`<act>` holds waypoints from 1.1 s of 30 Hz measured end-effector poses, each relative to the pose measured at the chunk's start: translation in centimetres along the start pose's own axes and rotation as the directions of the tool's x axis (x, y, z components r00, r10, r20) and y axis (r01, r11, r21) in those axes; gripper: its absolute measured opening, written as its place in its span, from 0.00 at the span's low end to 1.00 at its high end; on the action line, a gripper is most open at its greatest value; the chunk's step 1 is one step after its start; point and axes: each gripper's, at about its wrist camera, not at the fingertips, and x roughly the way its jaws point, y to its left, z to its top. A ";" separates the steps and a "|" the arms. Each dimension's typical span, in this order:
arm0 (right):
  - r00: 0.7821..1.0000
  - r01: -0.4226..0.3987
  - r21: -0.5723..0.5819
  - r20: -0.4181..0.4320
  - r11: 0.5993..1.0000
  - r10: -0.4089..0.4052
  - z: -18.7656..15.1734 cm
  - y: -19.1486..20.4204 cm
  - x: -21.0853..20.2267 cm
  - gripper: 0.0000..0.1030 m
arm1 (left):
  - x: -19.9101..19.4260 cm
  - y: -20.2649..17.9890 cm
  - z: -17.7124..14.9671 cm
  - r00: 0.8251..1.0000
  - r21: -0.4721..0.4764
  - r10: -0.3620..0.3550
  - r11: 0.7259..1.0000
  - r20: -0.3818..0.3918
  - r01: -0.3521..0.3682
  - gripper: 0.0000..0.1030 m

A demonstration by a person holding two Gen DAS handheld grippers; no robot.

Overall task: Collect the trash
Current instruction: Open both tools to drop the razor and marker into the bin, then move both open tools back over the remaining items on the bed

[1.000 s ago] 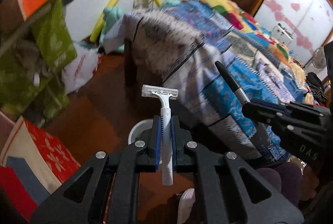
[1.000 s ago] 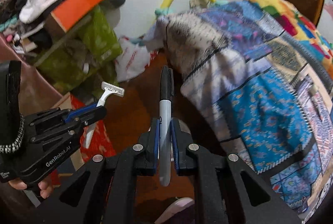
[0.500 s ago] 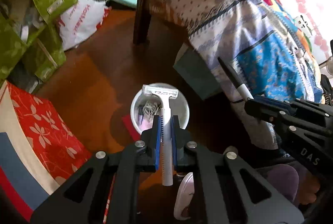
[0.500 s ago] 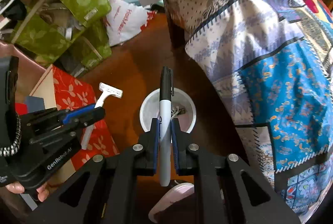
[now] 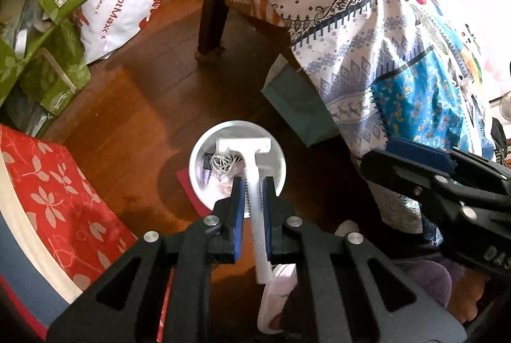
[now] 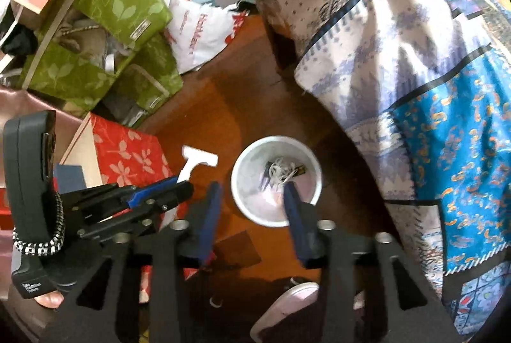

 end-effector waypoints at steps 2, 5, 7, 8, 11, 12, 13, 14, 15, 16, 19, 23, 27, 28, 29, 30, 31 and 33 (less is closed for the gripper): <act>1.000 0.017 -0.007 0.011 1.000 -0.017 -0.1 -0.1 -0.5 0.42 | 0.2 -0.3 0.4 1.000 0.002 0.011 1.000 -0.006 -0.011 0.11; 1.000 0.025 -0.004 0.017 1.000 -0.025 -0.1 -0.6 -1.0 0.42 | 0.4 -0.7 0.8 0.999 0.006 0.035 0.999 -0.011 -0.035 0.19; 0.999 0.026 0.000 0.022 1.000 -0.026 -0.3 -1.0 -1.6 0.42 | 0.1 -1.0 0.7 0.999 0.014 0.035 0.999 -0.004 -0.035 0.19; 0.999 0.030 0.000 0.026 1.000 -0.030 -0.5 -1.1 -1.8 0.42 | -0.1 -1.1 0.7 0.999 0.018 0.036 0.999 0.000 -0.036 0.19; 0.998 0.043 -0.007 0.041 0.999 -0.043 -0.9 -1.2 -2.6 0.42 | -1.1 -1.8 0.5 0.999 0.035 0.047 0.998 0.021 -0.047 0.19; 0.998 0.047 -0.009 0.047 0.999 -0.046 -1.1 -1.3 -2.9 0.42 | -1.7 -2.0 0.4 0.998 0.042 0.052 0.998 0.031 -0.053 0.19; 0.997 0.051 -0.010 0.054 0.999 -0.050 -1.3 -1.3 -3.3 0.42 | -2.1 -2.2 0.3 0.998 0.046 0.054 0.997 0.039 -0.056 0.19; 0.996 0.054 -0.010 0.065 0.998 -0.053 -1.4 -1.3 -3.7 0.42 | -2.8 -2.4 0.2 0.997 0.051 0.055 0.997 0.053 -0.058 0.19; 0.996 0.056 -0.010 0.074 0.998 -0.055 -1.6 -1.4 -4.1 0.42 | -3.5 -2.7 0.0 0.996 0.055 0.054 0.997 0.068 -0.058 0.19; 0.995 0.058 -0.008 0.087 0.998 -0.057 -1.8 -1.4 -4.7 0.42 | -4.1 -2.9 -0.1 0.995 0.059 0.053 0.997 0.079 -0.058 0.19; 0.991 0.051 -0.003 0.124 0.999 -0.050 -2.4 -1.8 -6.7 0.42 | -6.4 -4.0 -0.5 0.991 0.080 0.053 0.995 0.127 -0.063 0.19; 0.977 0.069 -0.005 0.200 0.998 -0.066 -3.2 -1.9 -10.1 0.42 | -10.3 -6.4 -1.1 0.977 0.121 0.042 0.990 0.210 -0.068 0.19; 0.952 0.085 0.001 0.294 0.996 -0.082 -4.3 -1.9 -14.1 0.42 | -13.5 -8.7 -1.8 0.957 0.162 0.023 0.984 0.288 -0.072 0.19; 0.945 0.088 0.002 0.316 0.996 -0.084 -4.7 -2.0 -15.0 0.42 | -14.2 -9.1 -1.9 0.953 0.168 0.014 0.983 0.302 -0.067 0.19; 0.936 0.093 0.004 0.341 0.996 -0.089 -5.0 -2.0 -16.0 0.42 | -15.0 -9.9 -2.1 0.947 0.178 0.002 0.982 0.320 -0.062 0.19; 0.926 0.101 0.007 0.364 0.995 -0.096 -5.4 -2.0 -16.9 0.42 | -15.7 -10.5 -2.4 0.942 0.188 -0.004 0.980 0.337 -0.063 0.19; 0.913 0.111 0.009 0.394 0.994 -0.106 -5.8 -2.1 -18.1 0.42 | -16.5 -11.2 -2.6 0.935 0.199 -0.010 0.978 0.354 -0.065 0.19; 0.886 0.132 0.015 0.447 0.991 -0.125 -6.6 -2.2 -20.2 0.42 | -17.9 -12.7 -2.9 0.922 0.220 -0.025 0.973 0.386 -0.066 0.19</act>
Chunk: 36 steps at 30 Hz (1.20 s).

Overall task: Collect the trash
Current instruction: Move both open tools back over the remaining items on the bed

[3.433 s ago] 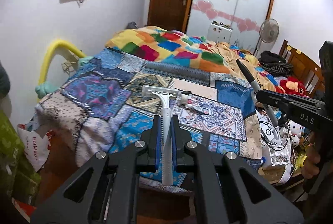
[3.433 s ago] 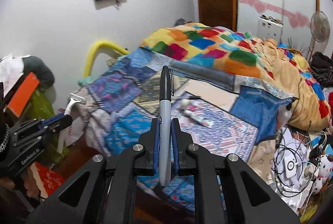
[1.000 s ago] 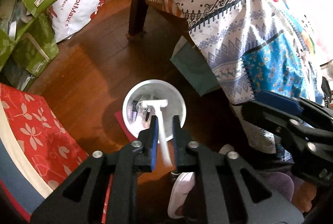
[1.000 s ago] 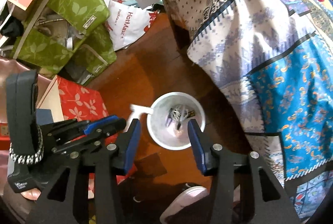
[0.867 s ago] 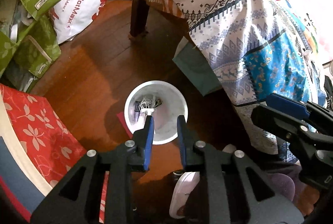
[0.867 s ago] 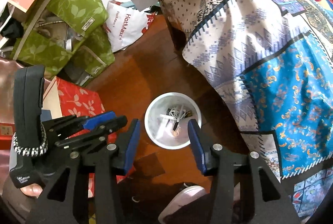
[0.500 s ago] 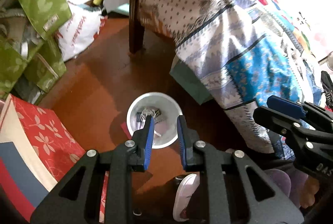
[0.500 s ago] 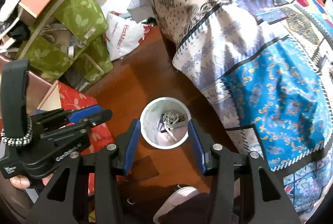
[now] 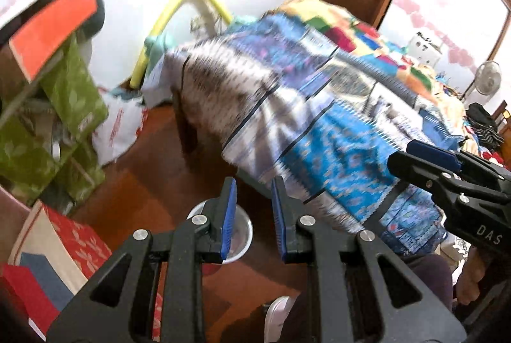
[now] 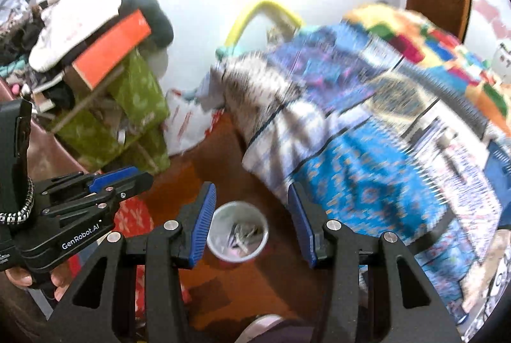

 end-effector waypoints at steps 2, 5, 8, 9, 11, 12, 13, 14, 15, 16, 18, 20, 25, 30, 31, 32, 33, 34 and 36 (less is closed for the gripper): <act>0.998 0.023 0.001 0.052 1.000 -0.023 0.1 -0.4 -2.0 0.42 | -1.2 -1.5 0.6 0.999 0.013 -0.023 1.000 0.034 0.022 0.19; 0.992 0.050 0.008 0.120 0.999 -0.050 0.2 -1.4 -4.7 0.42 | -2.9 -3.9 1.4 0.996 0.045 -0.049 0.998 0.078 0.046 0.19; 0.982 0.066 0.025 0.173 0.997 -0.070 -0.1 -2.7 -7.3 0.42 | -4.4 -6.6 2.0 0.991 0.090 -0.074 0.994 0.116 0.064 0.19; 0.979 0.071 0.032 0.189 0.997 -0.075 -0.2 -3.2 -8.1 0.42 | -4.7 -7.4 2.1 0.989 0.102 -0.083 0.992 0.125 0.071 0.19; 0.971 0.088 0.049 0.220 0.995 -0.096 -0.4 -4.5 -9.6 0.42 | -5.3 -9.3 2.6 0.984 0.127 -0.105 0.988 0.142 0.088 0.19; 0.966 0.098 0.055 0.233 0.994 -0.108 -0.4 -5.0 -10.2 0.42 | -5.4 -10.0 2.6 0.983 0.134 -0.113 0.987 0.146 0.093 0.20; 0.962 0.109 0.059 0.245 0.992 -0.120 -0.6 -5.5 -10.9 0.42 | -5.6 -11.0 2.9 0.981 0.147 -0.125 0.984 0.151 0.102 0.20; 0.957 0.122 0.064 0.256 0.991 -0.134 -0.7 -5.9 -11.4 0.42 | -5.7 -11.8 3.0 0.979 0.157 -0.134 0.981 0.156 0.109 0.20; 0.952 0.137 0.069 0.266 0.988 -0.150 -0.8 -6.4 -11.9 0.42 | -5.7 -12.5 3.1 0.977 0.166 -0.140 0.980 0.159 0.113 0.22; 0.946 0.155 0.078 0.276 0.985 -0.171 -1.0 -7.1 -12.6 0.43 | -5.8 -13.1 3.1 0.976 0.174 -0.146 0.978 0.163 0.118 0.27; 0.937 0.178 0.095 0.287 0.979 -0.199 -1.1 -8.5 -13.4 0.47 | -5.7 -14.8 3.5 0.972 0.189 -0.158 0.974 0.172 0.125 0.36; 0.926 0.200 0.118 0.300 0.973 -0.227 -1.4 -9.7 -14.1 0.56 | -5.3 -16.3 3.9 0.970 0.202 -0.175 0.970 0.172 0.139 0.45; 0.895 0.262 0.182 0.321 0.948 -0.309 -2.0 -13.2 -15.5 0.73 | -3.3 -20.0 4.9 0.967 0.231 -0.206 0.958 0.148 0.169 0.63; 0.889 0.307 0.218 0.282 0.926 -0.361 -2.3 -16.8 -14.9 0.73 | -0.6 -22.9 5.7 0.968 0.265 -0.224 0.946 0.109 0.189 0.63; 0.890 0.316 0.221 0.267 0.923 -0.369 -2.4 -17.6 -14.6 0.73 | -0.2 -23.3 5.9 0.968 0.267 -0.228 0.944 0.102 0.194 0.63; 0.890 0.327 0.224 0.253 0.918 -0.379 -2.4 -18.3 -14.0 0.73 | 0.6 -23.7 6.1 0.968 0.271 -0.232 0.941 0.092 0.200 0.63; 0.890 0.336 0.227 0.242 0.914 -0.387 -2.6 -18.8 -13.7 0.73 | 1.2 -24.2 6.3 0.969 0.276 -0.234 0.939 0.084 0.204 0.63; 0.890 0.347 0.228 0.225 0.910 -0.396 -2.8 -19.7 -13.0 0.73 | 1.9 -24.5 6.4 0.969 0.280 -0.235 0.938 0.077 0.205 0.63; 0.893 0.361 0.227 0.195 0.905 -0.405 -3.2 -21.0 -11.9 0.73 | 3.4 -25.2 6.8 0.970 0.288 -0.234 0.935 0.061 0.207 0.63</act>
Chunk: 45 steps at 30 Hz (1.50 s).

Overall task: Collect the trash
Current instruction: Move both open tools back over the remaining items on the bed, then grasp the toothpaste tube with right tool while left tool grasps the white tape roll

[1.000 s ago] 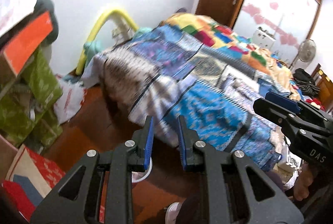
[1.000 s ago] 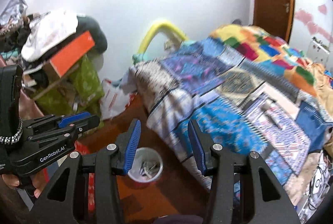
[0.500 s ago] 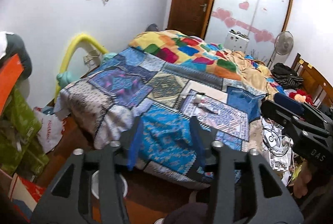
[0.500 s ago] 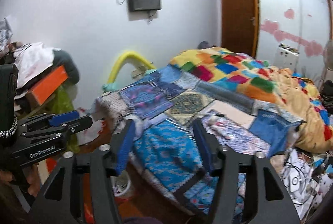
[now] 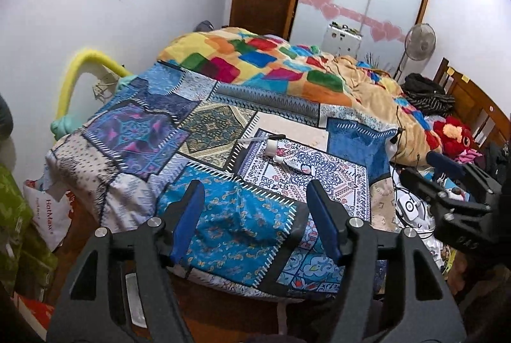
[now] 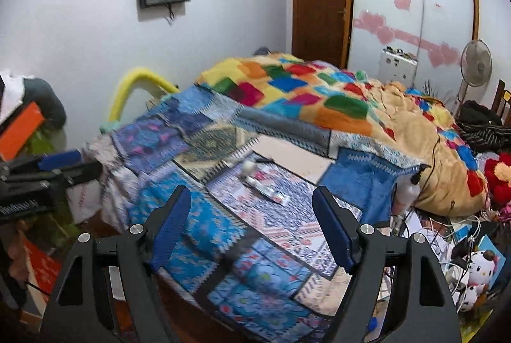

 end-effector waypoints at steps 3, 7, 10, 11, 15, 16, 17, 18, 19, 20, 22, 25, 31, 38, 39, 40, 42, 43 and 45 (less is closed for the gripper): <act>0.999 0.009 -0.003 -0.049 1.000 -0.009 -0.6 -1.1 3.0 0.73 | 2.6 0.0 0.2 1.000 0.010 0.002 1.000 -0.025 -0.002 0.63; 0.994 0.019 0.004 -0.112 1.000 -0.018 -1.4 -2.2 7.8 0.73 | 6.1 0.4 0.3 0.998 0.012 0.004 1.000 -0.063 -0.003 0.63; 0.987 0.005 0.018 -0.161 1.000 -0.002 -1.7 -2.7 11.2 0.73 | 9.0 1.0 0.3 0.996 0.008 0.005 1.000 -0.093 -0.004 0.63; 0.984 -0.001 0.022 -0.177 1.000 0.004 -1.8 -2.8 12.5 0.73 | 9.8 1.1 0.3 0.995 0.008 0.006 1.000 -0.101 -0.005 0.63; 0.969 -0.015 0.024 -0.246 1.000 0.021 -2.2 -3.1 17.2 0.73 | 13.0 1.8 0.3 0.991 0.009 0.012 1.000 -0.135 -0.011 0.63; 0.965 -0.019 0.022 -0.262 1.000 0.024 -2.3 -3.1 18.2 0.73 | 13.8 2.0 0.3 0.990 0.008 0.012 1.000 -0.142 -0.011 0.63; 0.962 -0.024 0.017 -0.273 1.000 0.028 -2.4 -3.1 19.2 0.73 | 14.6 2.2 0.3 0.989 0.005 0.010 1.000 -0.150 -0.009 0.63; 0.957 -0.030 0.008 -0.287 1.000 0.031 -2.6 -3.1 20.2 0.73 | 15.2 2.3 0.3 0.988 0.003 0.008 1.000 -0.156 -0.008 0.63; 0.956 -0.031 -0.002 -0.293 1.000 0.029 -2.6 -3.0 20.8 0.73 | 16.0 2.4 0.2 0.986 0.002 0.006 1.000 -0.164 -0.005 0.63; 0.954 -0.033 -0.021 -0.297 0.999 0.025 -2.7 -2.8 21.4 0.73 | 16.6 2.5 0.2 0.986 0.003 0.005 1.000 -0.169 -0.004 0.63; 0.954 -0.024 -0.070 -0.301 0.997 0.002 -2.8 -2.2 22.7 0.71 | 17.9 2.6 0.0 0.983 0.008 0.008 1.000 -0.183 -0.007 0.63; 0.949 -0.023 -0.121 -0.314 0.992 -0.016 -2.9 -1.9 24.3 0.59 | 19.6 2.7 -0.1 0.980 0.011 0.008 1.000 -0.201 -0.006 0.63; 0.949 -0.039 -0.176 -0.316 0.984 -0.019 -3.0 -1.6 26.3 0.36 | 22.2 2.4 -0.2 0.974 0.017 -0.005 1.000 -0.228 0.009 0.63; 0.957 -0.059 -0.147 -0.291 0.987 0.014 -2.9 -2.3 25.8 0.12 | 24.7 1.0 0.7 0.972 0.047 -0.018 0.998 -0.232 0.030 0.63; 0.957 -0.065 -0.135 -0.290 0.989 0.023 -2.8 -2.5 25.7 0.09 | 25.0 0.8 1.0 0.973 0.048 -0.024 0.998 -0.231 0.036 0.63; 0.957 -0.073 -0.119 -0.287 0.990 0.036 -2.8 -2.7 25.5 0.07 | 25.3 0.6 1.3 0.973 0.048 -0.031 0.998 -0.230 0.044 0.63; 0.955 -0.094 -0.083 -0.289 0.992 0.067 -2.9 -3.3 24.9 0.05 | 26.1 0.1 2.0 0.972 0.045 -0.043 0.997 -0.231 0.055 0.63; 0.953 -0.106 -0.060 -0.291 0.993 0.084 -2.9 -3.6 24.7 0.05 | 26.4 -0.1 2.3 0.972 0.044 -0.047 0.997 -0.231 0.059 0.63; 0.952 -0.119 -0.007 -0.285 0.993 0.112 -3.0 -4.5 24.2 0.05 | 27.2 -0.6 3.0 0.973 0.038 -0.058 0.997 -0.223 0.068 0.63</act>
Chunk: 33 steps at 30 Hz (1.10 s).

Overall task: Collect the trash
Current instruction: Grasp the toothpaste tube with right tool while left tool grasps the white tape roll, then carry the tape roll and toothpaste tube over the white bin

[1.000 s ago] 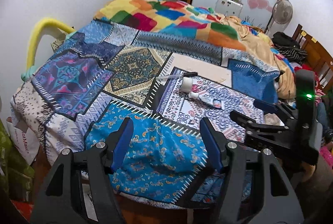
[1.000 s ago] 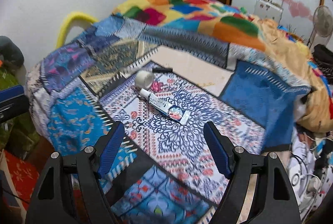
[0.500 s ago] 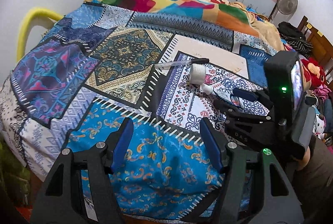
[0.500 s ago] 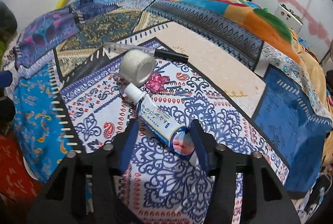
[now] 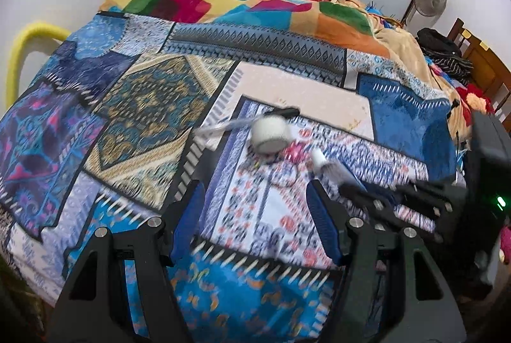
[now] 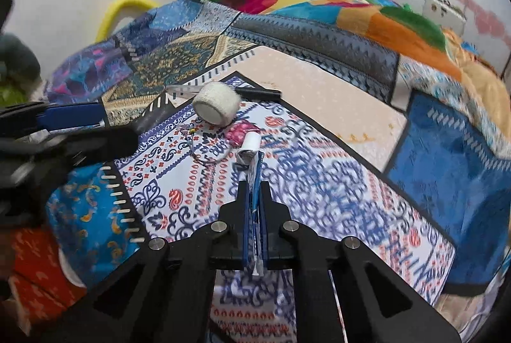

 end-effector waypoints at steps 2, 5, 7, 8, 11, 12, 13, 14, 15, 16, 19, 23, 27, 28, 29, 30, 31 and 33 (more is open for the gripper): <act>1.000 -0.009 0.034 0.009 0.999 0.008 -0.1 -0.7 -0.3 0.05 | 0.7 -0.3 0.8 1.000 -0.005 -0.015 1.000 0.014 0.015 0.63; 0.999 0.007 0.082 0.032 0.997 -0.010 -0.3 -2.1 -1.3 0.05 | 2.3 -0.3 1.9 1.000 -0.026 -0.027 0.999 -0.008 0.027 0.63; 0.999 0.014 0.111 0.046 0.994 -0.020 -0.3 -3.0 -1.8 0.05 | 3.6 -0.2 2.5 0.999 -0.057 -0.045 0.997 -0.021 0.044 0.63; 0.998 0.021 0.126 0.050 0.992 -0.027 -0.3 -3.5 -1.9 0.05 | 4.3 -0.1 2.8 0.998 -0.075 -0.056 0.996 -0.026 0.053 0.63; 0.997 0.030 0.165 0.059 0.986 -0.040 -0.4 -4.7 -2.2 0.05 | 5.7 -0.1 3.3 0.998 -0.085 -0.053 0.995 -0.033 0.050 0.63; 0.997 0.033 0.179 0.062 0.983 -0.045 -0.4 -5.0 -2.3 0.05 | 6.1 -0.2 3.4 0.998 -0.084 -0.050 0.995 -0.033 0.047 0.63; 0.997 0.034 0.186 0.063 0.982 -0.047 -0.5 -5.3 -2.5 0.05 | 6.6 -0.3 3.5 0.998 -0.083 -0.042 0.996 -0.036 0.039 0.61; 0.997 0.035 0.196 0.065 0.980 -0.049 -0.6 -5.5 -2.6 0.05 | 7.0 -0.4 3.6 0.998 -0.082 -0.036 0.996 -0.042 0.032 0.58; 0.997 0.035 0.202 0.067 0.979 -0.050 -0.7 -5.7 -2.7 0.05 | 7.4 -0.5 3.6 0.998 -0.078 -0.039 0.996 -0.050 0.035 0.47; 0.996 0.038 0.207 0.068 0.978 -0.053 -0.8 -5.8 -2.9 0.05 | 7.7 -0.6 3.6 0.997 -0.074 -0.045 0.996 -0.059 0.040 0.37; 0.996 0.039 0.223 0.070 0.974 -0.056 -0.9 -6.1 -3.3 0.05 | 7.6 -1.1 3.4 0.998 -0.047 -0.042 0.998 -0.051 0.039 0.36; 0.995 0.035 0.238 0.079 0.971 -0.055 -0.8 -6.0 -4.2 0.05 | 5.7 -1.9 2.9 0.999 -0.013 -0.041 0.999 -0.018 0.041 0.36; 0.994 0.031 0.253 0.090 0.967 -0.055 -0.7 -5.7 -5.5 0.05 | 2.5 -2.8 2.7 1.000 0.039 -0.026 0.999 0.012 0.025 0.36; 0.994 0.030 0.253 0.096 0.967 -0.056 -0.7 -5.5 -6.1 0.05 | 1.7 -3.0 2.8 1.000 0.051 -0.020 0.999 0.023 0.019 0.36; 0.993 0.031 0.252 0.103 0.967 -0.059 -0.6 -5.3 -6.8 0.05 | 0.3 -3.3 2.7 0.999 0.069 -0.015 0.998 0.041 0.012 0.36; 0.992 0.030 0.250 0.110 0.968 -0.059 -0.4 -5.0 -7.5 0.05 | -0.5 -3.4 2.7 0.999 0.077 -0.016 0.997 0.050 0.012 0.36; 0.991 0.028 0.247 0.116 0.968 -0.059 -0.3 -4.8 -8.0 0.05 | -1.5 -3.6 2.7 0.998 0.088 -0.018 0.996 0.059 0.013 0.36; 0.990 0.027 0.243 0.129 0.970 -0.060 0.0 -4.2 -9.3 0.05 | -4.0 -4.2 2.4 0.997 0.112 -0.010 0.994 0.079 0.001 0.36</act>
